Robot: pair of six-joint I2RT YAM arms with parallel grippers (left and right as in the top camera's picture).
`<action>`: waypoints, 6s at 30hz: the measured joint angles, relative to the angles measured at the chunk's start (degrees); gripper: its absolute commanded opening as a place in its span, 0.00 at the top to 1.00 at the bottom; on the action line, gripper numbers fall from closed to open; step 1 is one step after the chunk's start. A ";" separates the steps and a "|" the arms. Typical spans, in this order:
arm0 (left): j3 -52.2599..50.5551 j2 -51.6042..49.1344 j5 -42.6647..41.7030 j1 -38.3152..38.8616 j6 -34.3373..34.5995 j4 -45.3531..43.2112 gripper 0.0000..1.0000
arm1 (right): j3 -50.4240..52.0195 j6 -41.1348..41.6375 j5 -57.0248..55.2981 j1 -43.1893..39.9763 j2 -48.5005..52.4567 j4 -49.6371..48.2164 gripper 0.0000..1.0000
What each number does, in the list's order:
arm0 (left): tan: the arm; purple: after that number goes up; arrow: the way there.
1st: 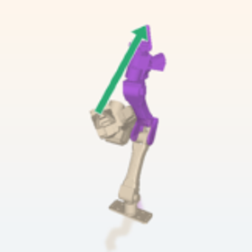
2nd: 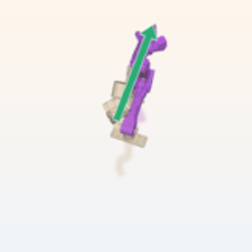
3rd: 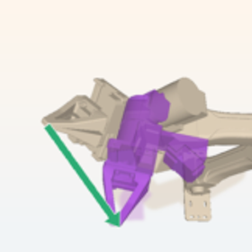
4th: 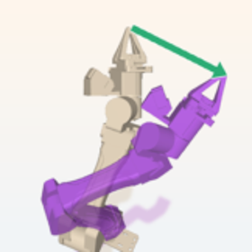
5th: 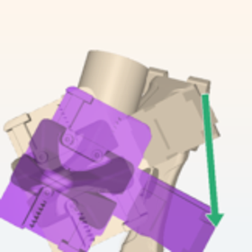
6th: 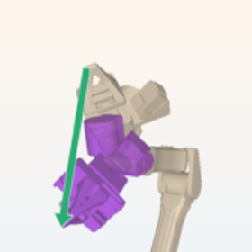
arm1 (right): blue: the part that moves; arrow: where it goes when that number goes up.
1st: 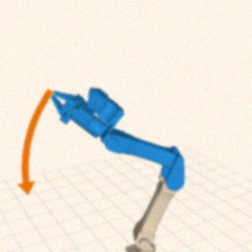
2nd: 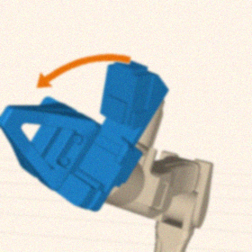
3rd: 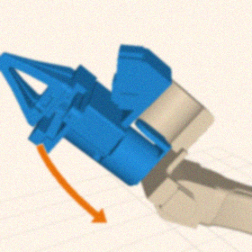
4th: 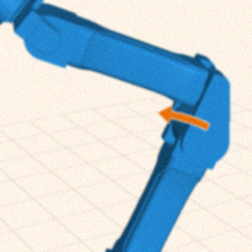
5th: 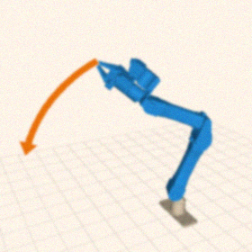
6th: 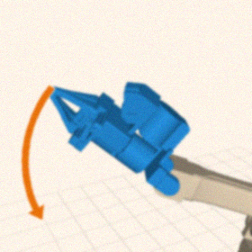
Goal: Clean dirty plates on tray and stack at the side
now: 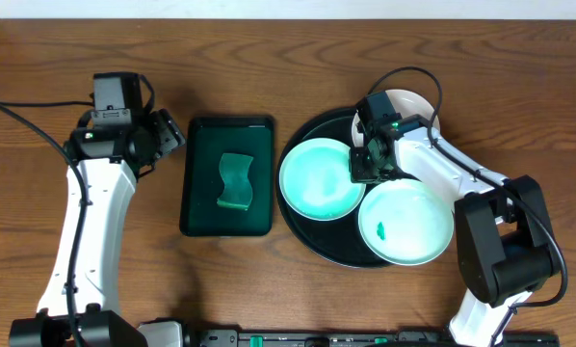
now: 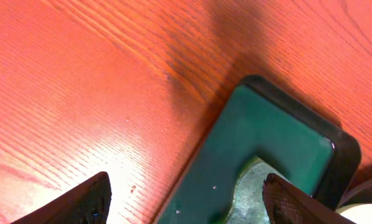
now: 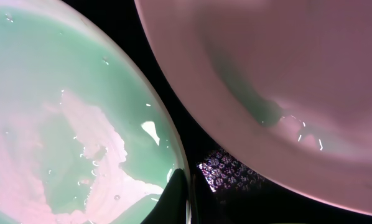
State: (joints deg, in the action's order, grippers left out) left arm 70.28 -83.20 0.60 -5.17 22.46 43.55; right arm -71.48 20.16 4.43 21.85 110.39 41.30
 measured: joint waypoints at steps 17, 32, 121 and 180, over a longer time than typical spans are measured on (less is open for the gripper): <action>0.00 0.00 -0.02 -0.09 0.00 0.00 0.21 | 0.00 -0.24 0.20 0.04 0.00 -0.04 0.84; 0.00 0.00 -0.02 -0.09 0.00 0.02 0.21 | 1.16 -0.26 0.44 0.46 -0.02 -2.56 0.91; 0.00 0.00 -0.04 -0.09 0.00 0.07 0.21 | -0.15 -22.91 -39.06 31.23 -13.38 -36.87 0.99; 0.00 0.00 -0.04 -0.09 0.00 0.07 0.21 | -0.17 -61.07 -54.10 38.29 -13.38 -62.40 0.99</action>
State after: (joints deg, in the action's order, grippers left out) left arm 70.28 -83.20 0.56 -5.26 22.46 43.62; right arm -71.66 -40.91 -49.67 60.14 97.01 -21.10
